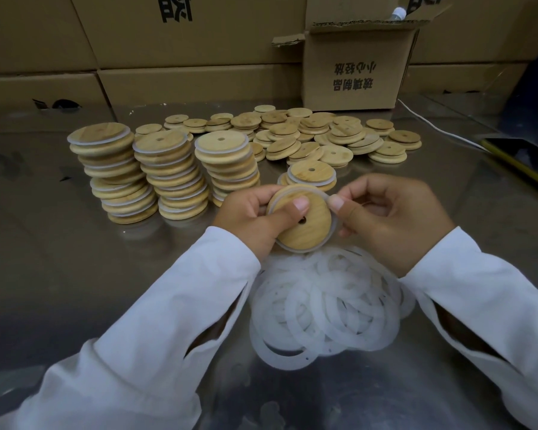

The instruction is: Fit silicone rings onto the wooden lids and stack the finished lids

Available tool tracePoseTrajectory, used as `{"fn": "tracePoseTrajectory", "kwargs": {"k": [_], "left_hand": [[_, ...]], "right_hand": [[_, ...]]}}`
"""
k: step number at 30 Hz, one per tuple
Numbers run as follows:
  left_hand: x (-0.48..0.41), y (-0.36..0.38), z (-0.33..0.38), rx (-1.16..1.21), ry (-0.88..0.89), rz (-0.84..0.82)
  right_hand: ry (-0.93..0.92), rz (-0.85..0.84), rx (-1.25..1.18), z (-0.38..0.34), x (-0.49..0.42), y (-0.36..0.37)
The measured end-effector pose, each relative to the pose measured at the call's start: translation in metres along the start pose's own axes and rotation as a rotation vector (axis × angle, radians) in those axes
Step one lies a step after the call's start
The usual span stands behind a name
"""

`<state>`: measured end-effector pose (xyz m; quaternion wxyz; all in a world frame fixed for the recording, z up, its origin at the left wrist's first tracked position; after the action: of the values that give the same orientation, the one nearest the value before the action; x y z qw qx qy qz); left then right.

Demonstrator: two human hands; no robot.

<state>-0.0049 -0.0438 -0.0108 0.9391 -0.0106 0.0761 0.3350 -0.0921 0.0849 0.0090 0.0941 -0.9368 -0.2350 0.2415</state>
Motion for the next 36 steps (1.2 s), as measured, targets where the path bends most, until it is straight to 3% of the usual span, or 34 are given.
{"fn": "tracePoseTrajectory", "kwargs": {"k": [6, 20, 25, 30, 36], "left_hand": [[0.000, 0.000, 0.000, 0.046, -0.015, 0.089], [0.002, 0.001, 0.002, 0.043, 0.045, 0.029], [0.001, 0.001, 0.000, 0.058, 0.028, 0.040], [0.000, 0.002, -0.001, 0.035, 0.019, 0.040], [0.003, 0.006, 0.000, -0.020, -0.005, 0.013]], "right_hand": [[0.035, -0.010, -0.058, 0.002, 0.002, 0.001], [0.012, -0.037, -0.105, 0.001, 0.000, -0.001], [0.107, 0.004, -0.169, 0.004, -0.001, 0.002], [0.170, -0.105, -0.155, 0.007, 0.004, 0.009], [0.215, -0.117, -0.155, 0.007, 0.002, 0.006]]}}
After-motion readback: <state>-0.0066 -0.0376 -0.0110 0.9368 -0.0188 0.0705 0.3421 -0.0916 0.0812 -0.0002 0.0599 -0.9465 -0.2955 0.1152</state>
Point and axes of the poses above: each hand's wrist, its own x-axis away from the middle knuckle, its own y-axis out of the palm, z = x × y, the point moved 2 cm from there along -x, towards the middle knuckle, and after that the axes turned 9 degrees about z, right-handed, at the moved point
